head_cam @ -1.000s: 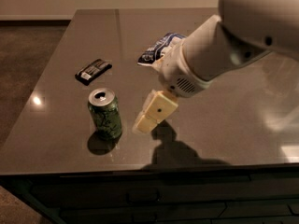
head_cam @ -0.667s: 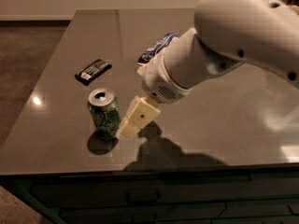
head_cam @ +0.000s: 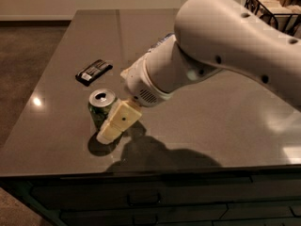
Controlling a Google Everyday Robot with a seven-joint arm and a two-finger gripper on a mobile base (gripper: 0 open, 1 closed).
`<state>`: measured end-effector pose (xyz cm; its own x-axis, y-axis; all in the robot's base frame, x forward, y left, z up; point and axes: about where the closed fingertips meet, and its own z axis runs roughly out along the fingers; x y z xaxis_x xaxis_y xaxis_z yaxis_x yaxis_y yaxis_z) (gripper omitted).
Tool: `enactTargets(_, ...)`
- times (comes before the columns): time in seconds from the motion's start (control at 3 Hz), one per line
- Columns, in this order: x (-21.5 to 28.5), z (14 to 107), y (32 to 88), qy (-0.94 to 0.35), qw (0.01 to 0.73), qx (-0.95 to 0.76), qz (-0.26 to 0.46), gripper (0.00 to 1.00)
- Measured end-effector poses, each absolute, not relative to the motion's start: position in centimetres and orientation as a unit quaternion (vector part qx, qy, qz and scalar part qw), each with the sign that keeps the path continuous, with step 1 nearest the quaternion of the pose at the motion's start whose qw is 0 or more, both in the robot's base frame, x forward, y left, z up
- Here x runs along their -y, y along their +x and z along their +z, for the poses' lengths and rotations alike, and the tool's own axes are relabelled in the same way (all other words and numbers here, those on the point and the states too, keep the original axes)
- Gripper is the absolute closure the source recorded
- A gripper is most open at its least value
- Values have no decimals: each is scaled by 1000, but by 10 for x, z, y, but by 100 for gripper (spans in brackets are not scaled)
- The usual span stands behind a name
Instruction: Knock green can over
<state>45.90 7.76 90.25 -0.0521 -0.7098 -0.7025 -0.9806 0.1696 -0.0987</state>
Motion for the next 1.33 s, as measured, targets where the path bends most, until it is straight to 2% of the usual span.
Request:
enactTargets(0.33, -92, 901, 459, -608, 323, -689, 225, 16)
enactTargets(1.0, -103, 909, 455, -608, 323, -678, 256, 63)
enactTargets(1.33, -84, 919, 467, -609, 301, -689, 250, 87)
